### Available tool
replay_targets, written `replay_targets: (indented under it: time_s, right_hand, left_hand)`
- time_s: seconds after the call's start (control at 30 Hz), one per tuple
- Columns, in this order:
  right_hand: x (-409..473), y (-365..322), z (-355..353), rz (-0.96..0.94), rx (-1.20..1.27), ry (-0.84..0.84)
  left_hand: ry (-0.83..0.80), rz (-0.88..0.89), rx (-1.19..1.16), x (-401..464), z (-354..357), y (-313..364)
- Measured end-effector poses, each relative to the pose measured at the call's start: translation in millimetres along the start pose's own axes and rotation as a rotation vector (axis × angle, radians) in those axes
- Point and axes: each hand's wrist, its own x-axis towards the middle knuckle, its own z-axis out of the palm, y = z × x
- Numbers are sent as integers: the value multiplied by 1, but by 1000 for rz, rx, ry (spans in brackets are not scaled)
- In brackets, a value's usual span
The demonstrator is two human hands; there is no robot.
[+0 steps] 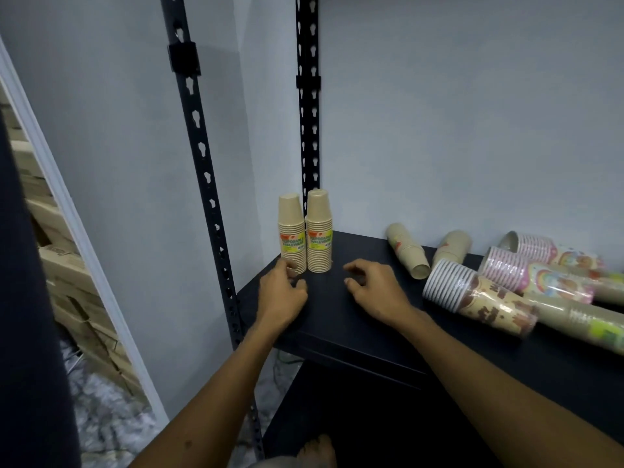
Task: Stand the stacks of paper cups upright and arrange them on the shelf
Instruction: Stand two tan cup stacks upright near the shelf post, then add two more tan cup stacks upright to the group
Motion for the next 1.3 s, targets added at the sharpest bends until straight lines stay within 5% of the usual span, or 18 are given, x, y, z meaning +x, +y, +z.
replay_targets:
  time_s: [0.4, 0.6, 1.03, 1.3]
  right_hand:
    - [-5, 17, -147, -87, -186, 212]
    - [29, 68, -192, 66, -480, -30]
    - [103, 106, -182, 7, -972, -682]
    - [108, 107, -187, -54, -900, -624]
  left_hand:
    - [-304, 487, 255, 29, 62, 76]
    - [-437, 504, 398, 67, 106, 97]
    - [-691, 665, 650, 123, 166, 103]
    - [-549, 769, 422, 134, 160, 90]
